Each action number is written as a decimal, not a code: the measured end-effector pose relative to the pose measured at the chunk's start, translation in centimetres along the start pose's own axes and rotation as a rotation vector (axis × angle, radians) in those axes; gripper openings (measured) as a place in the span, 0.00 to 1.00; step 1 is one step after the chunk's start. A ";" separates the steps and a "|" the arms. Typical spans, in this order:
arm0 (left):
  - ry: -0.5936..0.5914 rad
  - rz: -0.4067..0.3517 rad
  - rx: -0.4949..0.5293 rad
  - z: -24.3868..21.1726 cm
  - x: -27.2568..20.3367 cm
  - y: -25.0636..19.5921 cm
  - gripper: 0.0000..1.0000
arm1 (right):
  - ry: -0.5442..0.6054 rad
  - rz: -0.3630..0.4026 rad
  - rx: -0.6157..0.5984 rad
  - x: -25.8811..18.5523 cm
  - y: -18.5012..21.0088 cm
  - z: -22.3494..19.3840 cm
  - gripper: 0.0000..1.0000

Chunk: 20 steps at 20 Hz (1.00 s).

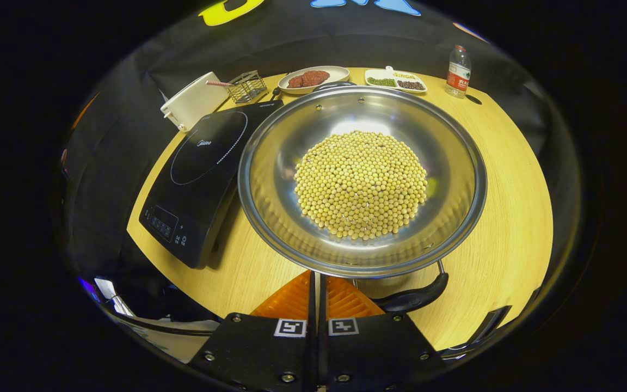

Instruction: First push the handle of the pot to place it horizontally, then grasp the pot with both hands and set it on the induction cooktop.

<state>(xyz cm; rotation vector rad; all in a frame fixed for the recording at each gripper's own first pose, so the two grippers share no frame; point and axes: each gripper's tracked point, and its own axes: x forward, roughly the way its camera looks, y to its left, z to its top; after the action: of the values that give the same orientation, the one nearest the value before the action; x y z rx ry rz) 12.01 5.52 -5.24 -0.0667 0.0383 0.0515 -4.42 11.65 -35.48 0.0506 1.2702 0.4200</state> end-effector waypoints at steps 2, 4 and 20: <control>0.001 -0.001 0.005 0.0 0.2 -0.9 1.00 | 0.007 0.003 -0.007 -0.2 -0.8 0.0 0.01; 0.002 -0.002 0.011 -0.1 0.3 -1.8 1.00 | 0.013 -0.002 -0.011 -0.3 -1.7 0.0 0.01; 0.019 -0.011 0.032 -0.6 0.8 -6.9 0.98 | 0.036 -0.193 -0.118 -1.6 -10.9 0.9 0.01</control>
<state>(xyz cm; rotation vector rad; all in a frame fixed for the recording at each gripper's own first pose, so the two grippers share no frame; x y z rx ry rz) 13.17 -1.40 -5.45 -0.0350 0.0580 0.0391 -0.90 1.22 -36.64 -0.1789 1.2708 0.3296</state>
